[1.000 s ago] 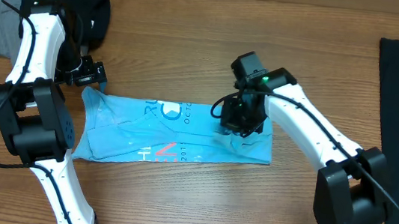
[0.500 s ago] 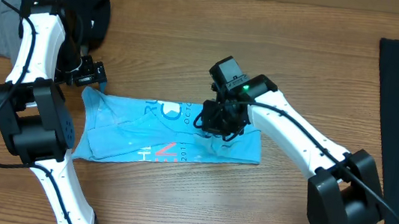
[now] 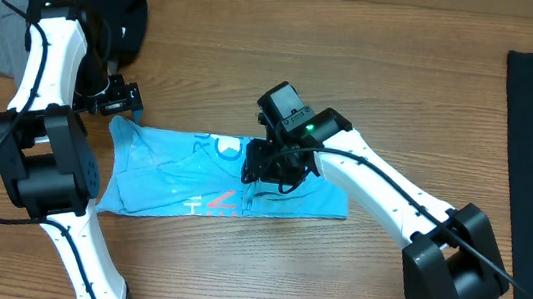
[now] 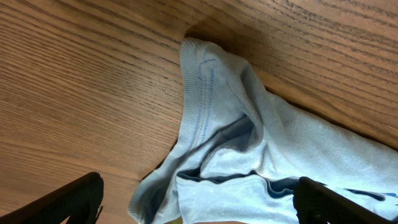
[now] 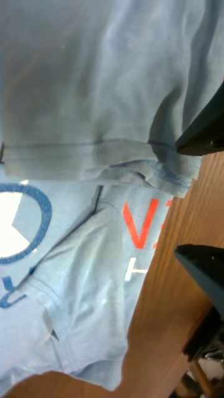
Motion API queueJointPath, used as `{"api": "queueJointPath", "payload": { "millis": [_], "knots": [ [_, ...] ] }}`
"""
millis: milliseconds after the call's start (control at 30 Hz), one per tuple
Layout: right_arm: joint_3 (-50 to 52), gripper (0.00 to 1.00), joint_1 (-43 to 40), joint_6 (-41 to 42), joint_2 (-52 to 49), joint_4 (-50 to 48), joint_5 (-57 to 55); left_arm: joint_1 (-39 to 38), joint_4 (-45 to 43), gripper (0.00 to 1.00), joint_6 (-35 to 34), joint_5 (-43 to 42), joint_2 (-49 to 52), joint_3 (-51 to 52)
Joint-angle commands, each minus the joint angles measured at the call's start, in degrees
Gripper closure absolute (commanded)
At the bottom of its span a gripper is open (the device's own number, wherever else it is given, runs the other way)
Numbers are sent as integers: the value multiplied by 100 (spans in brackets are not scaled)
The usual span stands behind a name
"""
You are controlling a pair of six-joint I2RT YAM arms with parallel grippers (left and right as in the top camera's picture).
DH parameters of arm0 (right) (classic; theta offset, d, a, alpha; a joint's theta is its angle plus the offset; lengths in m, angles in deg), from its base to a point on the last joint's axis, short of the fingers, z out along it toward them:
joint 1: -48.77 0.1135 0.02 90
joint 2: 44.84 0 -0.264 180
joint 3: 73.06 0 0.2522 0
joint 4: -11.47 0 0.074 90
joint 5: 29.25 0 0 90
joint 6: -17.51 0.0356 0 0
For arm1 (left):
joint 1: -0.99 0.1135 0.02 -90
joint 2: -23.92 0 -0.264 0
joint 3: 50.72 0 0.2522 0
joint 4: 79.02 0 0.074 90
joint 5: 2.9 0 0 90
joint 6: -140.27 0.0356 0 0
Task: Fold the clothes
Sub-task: 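Fold the right end leftward over the strip with the right gripper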
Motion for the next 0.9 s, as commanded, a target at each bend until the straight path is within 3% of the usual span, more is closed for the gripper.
{"api": "queueJointPath", "payload": {
  "millis": [0, 133, 167, 233, 333, 567, 867],
  "knots": [
    [-275, 51, -225, -153, 96, 109, 70, -4, 11, 0, 111, -59, -72, -105],
    [-603, 49, -629, -348, 96, 363, 72, -4, 11, 0, 111, -59, -72, -105],
    [-608, 53, -732, -345, 96, 343, 70, -4, 11, 0, 111, -59, -72, -105],
    [-560, 67, -874, -345, 94, 302, 70, -4, 11, 0, 109, -59, -72, -105],
    [-348, 96, -922, -345, 63, 177, 74, -4, 11, 0, 109, -81, -72, -105],
    [273, 96, -868, -341, -520, -1043, 1453, -4, 15, 0, 111, -79, -72, -105],
    [273, 96, -901, -293, -1521, -1578, 1912, -4, 22, 0, 111, -79, -72, -105]
  ]
}}
